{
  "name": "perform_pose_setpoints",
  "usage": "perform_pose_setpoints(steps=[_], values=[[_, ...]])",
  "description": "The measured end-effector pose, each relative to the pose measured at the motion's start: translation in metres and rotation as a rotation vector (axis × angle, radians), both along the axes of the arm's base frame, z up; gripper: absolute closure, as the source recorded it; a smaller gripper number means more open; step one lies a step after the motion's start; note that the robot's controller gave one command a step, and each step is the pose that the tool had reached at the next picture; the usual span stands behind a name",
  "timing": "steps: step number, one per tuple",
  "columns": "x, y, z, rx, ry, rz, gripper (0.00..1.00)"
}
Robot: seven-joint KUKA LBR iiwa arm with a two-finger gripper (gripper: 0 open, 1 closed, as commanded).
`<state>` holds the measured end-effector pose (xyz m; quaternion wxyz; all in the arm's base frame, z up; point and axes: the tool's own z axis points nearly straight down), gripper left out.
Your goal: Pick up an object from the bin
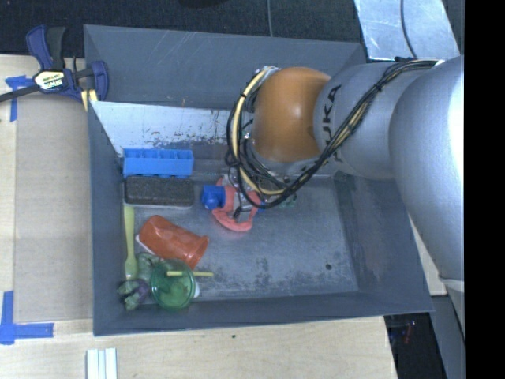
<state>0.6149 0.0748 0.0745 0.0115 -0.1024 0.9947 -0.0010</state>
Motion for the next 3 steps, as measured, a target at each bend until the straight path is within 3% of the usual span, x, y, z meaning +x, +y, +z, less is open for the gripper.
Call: perform_pose_setpoints(steps=[1, 2, 3], values=[[0.0, 0.0, 0.0, 0.0, 0.0, 0.0, 1.0], [0.004, 0.004, 0.066, -0.001, 0.003, 0.006, 1.0], [-0.013, 0.004, 0.149, -0.002, 0.01, 0.02, 1.0]])
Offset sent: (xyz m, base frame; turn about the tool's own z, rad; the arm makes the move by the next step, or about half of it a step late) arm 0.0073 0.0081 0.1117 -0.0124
